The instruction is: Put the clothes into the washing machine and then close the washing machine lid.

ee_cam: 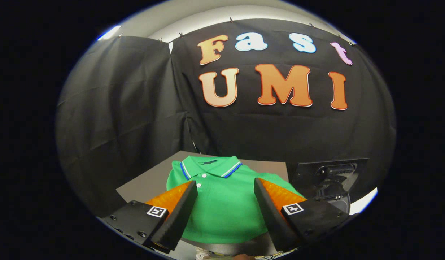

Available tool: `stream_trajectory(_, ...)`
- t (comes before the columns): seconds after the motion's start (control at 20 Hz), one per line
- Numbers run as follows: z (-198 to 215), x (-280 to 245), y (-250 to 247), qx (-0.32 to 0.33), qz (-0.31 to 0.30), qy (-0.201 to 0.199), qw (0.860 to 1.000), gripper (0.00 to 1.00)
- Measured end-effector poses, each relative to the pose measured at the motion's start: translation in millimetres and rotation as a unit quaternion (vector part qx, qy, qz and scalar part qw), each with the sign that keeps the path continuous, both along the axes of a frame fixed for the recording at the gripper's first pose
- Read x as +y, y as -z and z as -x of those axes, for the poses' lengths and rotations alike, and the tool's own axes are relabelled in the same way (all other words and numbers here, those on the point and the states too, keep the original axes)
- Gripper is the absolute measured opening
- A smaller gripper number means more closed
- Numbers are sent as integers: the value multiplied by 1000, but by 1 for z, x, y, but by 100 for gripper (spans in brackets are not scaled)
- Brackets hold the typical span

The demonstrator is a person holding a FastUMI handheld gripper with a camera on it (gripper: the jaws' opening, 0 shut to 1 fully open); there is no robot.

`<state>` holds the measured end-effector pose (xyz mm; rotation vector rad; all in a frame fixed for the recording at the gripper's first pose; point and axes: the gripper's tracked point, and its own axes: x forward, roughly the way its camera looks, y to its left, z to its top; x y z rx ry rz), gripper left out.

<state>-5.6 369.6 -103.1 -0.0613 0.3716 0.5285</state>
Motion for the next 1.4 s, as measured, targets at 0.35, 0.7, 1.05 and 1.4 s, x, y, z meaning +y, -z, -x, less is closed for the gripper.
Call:
stream_trajectory(0.35,-2,2,27,39,36,10,999,99)
stream_trajectory(0.7,-1,5,47,112,1,-6,994,93)
stream_trajectory(1.05,-4,4,51,144,-25,-32,989,66)
stream_trajectory(1.4,0,13,49,127,-11,-44,991,32)
